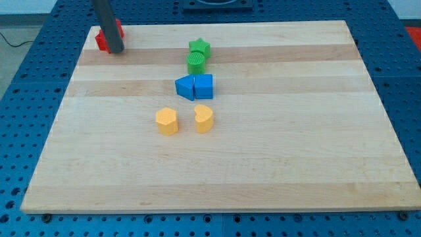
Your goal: Move the arm below to the blue triangle
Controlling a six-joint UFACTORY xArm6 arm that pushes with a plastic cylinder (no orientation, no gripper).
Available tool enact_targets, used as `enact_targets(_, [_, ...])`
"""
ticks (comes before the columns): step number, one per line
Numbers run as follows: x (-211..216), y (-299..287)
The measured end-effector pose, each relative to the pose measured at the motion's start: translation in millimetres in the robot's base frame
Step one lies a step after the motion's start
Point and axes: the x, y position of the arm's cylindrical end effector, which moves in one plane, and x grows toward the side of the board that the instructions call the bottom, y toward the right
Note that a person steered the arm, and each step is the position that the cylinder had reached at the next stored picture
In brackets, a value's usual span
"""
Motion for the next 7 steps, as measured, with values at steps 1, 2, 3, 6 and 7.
enact_targets(1, [35.2,7.4])
enact_targets(2, [69.1,11.1])
enact_targets(3, [69.8,11.1])
enact_targets(6, [106.6,30.6])
enact_targets(7, [127.4,50.3])
